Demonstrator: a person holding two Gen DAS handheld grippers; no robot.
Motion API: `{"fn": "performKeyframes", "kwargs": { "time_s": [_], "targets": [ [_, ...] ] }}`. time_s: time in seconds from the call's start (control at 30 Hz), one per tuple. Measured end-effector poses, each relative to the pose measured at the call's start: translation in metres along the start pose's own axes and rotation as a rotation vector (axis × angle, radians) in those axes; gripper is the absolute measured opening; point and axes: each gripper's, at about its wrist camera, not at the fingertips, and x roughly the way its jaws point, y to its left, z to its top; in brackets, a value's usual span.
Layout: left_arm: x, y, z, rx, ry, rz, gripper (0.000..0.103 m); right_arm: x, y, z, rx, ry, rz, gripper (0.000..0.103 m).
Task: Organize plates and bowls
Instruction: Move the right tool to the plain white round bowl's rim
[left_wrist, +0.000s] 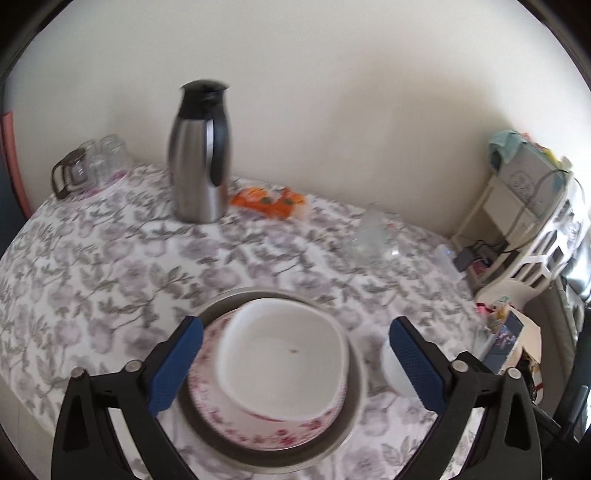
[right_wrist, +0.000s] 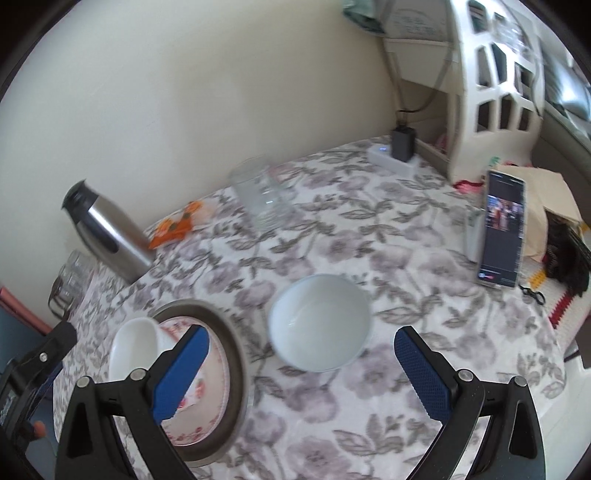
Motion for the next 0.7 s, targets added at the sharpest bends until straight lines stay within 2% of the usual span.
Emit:
{"fn": "performKeyframes", "kwargs": {
  "time_s": [0.1,0.27,0.43,0.6,0.67,0.7],
  "targets": [
    [0.004,-0.025,-0.006,0.056,0.020,-0.015,0.102,0.000,-0.023,0.003,0.035,-0.004,-0.013,0.102],
    [0.014,-0.059,-0.016,0.116,0.081,-0.106,0.102,0.004,-0.064,0.006,0.112,-0.002,-0.041,0.102],
    [0.027,-0.099,-0.034,0.208,0.106,-0.107,0.102,0.010,-0.095,0.006,0.175,0.002,-0.048,0.102],
    [0.052,-0.126,-0.055,0.274,0.168,-0.113,0.102,0.025,-0.108,0.006,0.185,0.009,-0.028,0.102],
    [0.062,-0.131,-0.062,0.279,0.194,-0.113,0.102,0.033,-0.109,0.005,0.178,0.008,-0.008,0.100],
    [0.067,-0.133,-0.065,0.277,0.205,-0.118,0.102,0.038,-0.109,0.005,0.174,0.015,0.002,0.096]
  ]
}}
